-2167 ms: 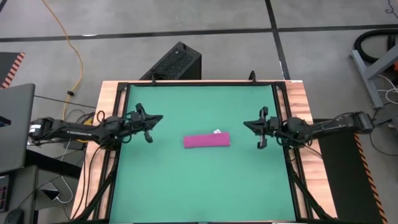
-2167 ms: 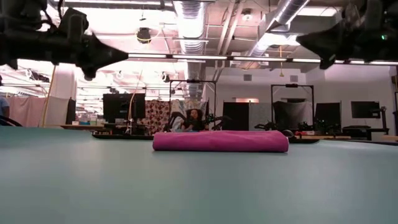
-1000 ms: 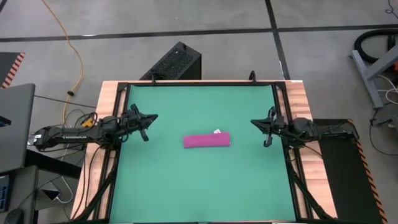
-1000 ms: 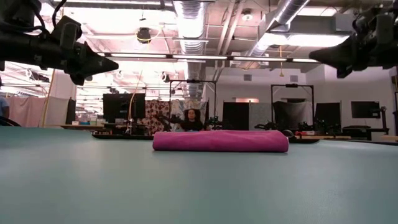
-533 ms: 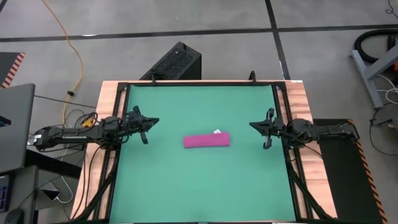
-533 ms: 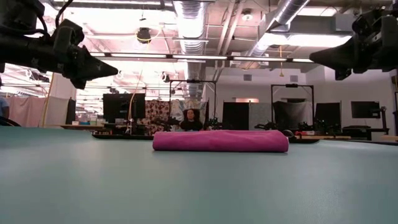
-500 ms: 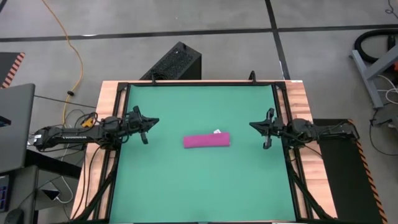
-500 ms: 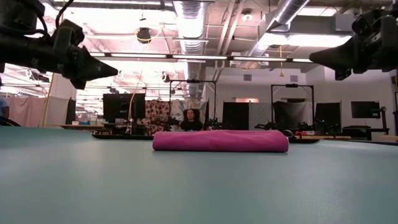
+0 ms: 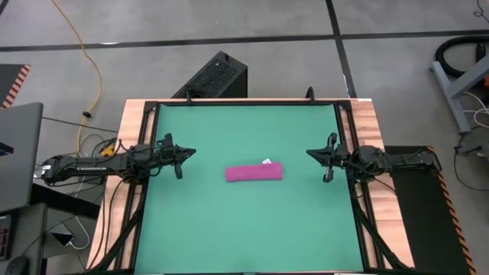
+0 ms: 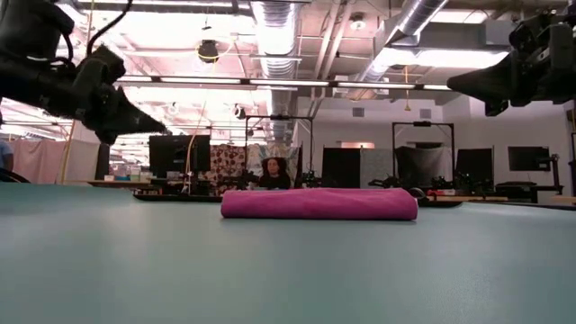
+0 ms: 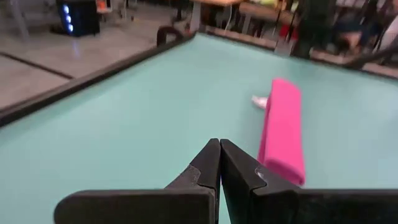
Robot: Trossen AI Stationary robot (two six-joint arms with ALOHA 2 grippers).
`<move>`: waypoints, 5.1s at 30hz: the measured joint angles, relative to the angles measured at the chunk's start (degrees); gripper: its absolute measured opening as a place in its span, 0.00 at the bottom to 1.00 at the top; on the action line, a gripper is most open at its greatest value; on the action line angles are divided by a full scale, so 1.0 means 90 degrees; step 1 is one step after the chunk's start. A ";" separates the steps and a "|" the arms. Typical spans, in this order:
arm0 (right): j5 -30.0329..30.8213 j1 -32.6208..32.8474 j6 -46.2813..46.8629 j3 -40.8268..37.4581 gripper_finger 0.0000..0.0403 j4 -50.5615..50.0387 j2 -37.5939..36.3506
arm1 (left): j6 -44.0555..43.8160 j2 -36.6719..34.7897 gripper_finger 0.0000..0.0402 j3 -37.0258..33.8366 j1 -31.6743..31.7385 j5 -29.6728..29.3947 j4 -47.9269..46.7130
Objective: Roll towel into tight, uniform cylinder
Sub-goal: Return to Home Position
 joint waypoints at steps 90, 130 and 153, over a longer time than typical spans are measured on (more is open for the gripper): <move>-0.0036 0.0000 0.0003 -0.0007 0.04 -0.0041 0.0002 | 0.0365 -0.1846 0.00 0.0093 -0.0026 -0.0002 -0.0652; -0.0039 0.0000 0.0005 -0.0007 0.04 -0.0041 0.0002 | 0.0367 -0.1844 0.00 0.0093 -0.0024 -0.0001 -0.0652; -0.0039 0.0000 0.0004 -0.0008 0.04 -0.0041 0.0004 | 0.0367 -0.1843 0.00 0.0093 -0.0024 -0.0001 -0.0649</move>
